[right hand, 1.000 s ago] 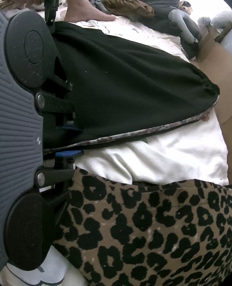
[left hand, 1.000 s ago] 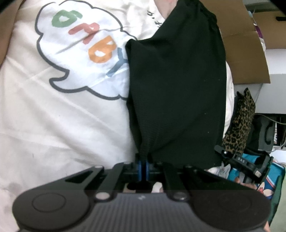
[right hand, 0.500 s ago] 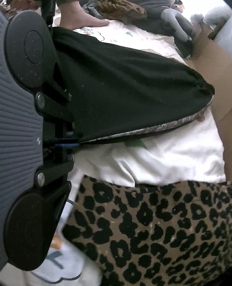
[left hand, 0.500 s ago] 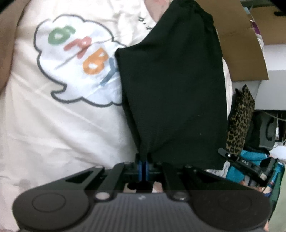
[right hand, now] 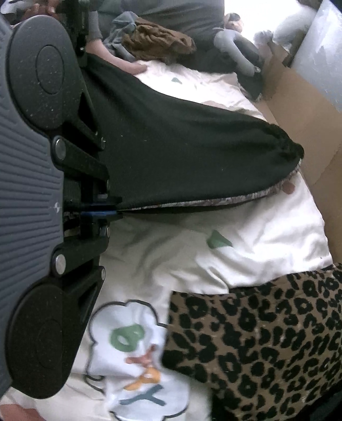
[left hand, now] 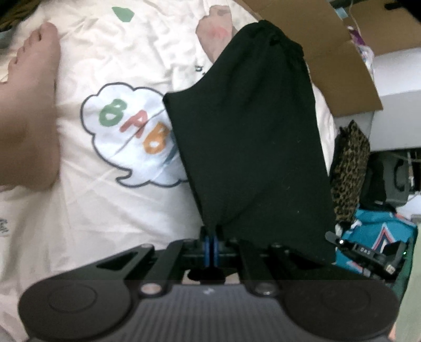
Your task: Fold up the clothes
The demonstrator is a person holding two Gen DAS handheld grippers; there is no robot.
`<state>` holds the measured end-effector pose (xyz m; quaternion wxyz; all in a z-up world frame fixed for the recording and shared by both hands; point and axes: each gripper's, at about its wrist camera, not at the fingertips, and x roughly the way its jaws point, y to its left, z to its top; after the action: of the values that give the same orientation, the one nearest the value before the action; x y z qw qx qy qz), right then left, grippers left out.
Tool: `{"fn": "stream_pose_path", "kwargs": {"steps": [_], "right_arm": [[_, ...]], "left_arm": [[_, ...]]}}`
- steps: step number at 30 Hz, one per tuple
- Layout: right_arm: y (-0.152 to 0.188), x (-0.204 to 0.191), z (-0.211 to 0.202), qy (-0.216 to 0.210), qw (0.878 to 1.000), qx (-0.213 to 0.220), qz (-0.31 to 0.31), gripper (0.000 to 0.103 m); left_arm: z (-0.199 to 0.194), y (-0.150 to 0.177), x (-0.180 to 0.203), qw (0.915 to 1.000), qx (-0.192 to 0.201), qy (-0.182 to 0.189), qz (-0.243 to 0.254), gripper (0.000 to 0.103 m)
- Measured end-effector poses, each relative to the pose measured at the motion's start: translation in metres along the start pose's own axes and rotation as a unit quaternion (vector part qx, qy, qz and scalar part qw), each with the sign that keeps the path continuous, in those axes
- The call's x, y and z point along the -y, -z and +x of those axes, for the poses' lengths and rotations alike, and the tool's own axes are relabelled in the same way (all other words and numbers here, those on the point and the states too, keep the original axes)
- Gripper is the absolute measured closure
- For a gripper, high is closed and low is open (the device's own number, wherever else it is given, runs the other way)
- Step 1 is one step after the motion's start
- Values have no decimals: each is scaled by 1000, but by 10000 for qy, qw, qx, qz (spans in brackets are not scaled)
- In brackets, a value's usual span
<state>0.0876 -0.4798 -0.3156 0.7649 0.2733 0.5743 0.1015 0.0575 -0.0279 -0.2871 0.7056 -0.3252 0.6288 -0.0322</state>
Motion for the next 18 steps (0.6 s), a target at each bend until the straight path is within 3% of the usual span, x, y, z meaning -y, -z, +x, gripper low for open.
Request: {"fn": "stream_pose_path", "kwargs": {"steps": [3, 11, 18], "right_arm": [[11, 0, 2, -19, 10000, -85, -35, 102], [26, 23, 41, 2, 9997, -257, 53, 102], [32, 44, 60, -268, 9984, -499, 78, 97]], "left_arm": [[16, -12, 5, 9998, -122, -124, 14, 100], [68, -4, -15, 9974, -407, -597, 26, 100], [93, -9, -24, 9947, -596, -836, 113, 100]]}}
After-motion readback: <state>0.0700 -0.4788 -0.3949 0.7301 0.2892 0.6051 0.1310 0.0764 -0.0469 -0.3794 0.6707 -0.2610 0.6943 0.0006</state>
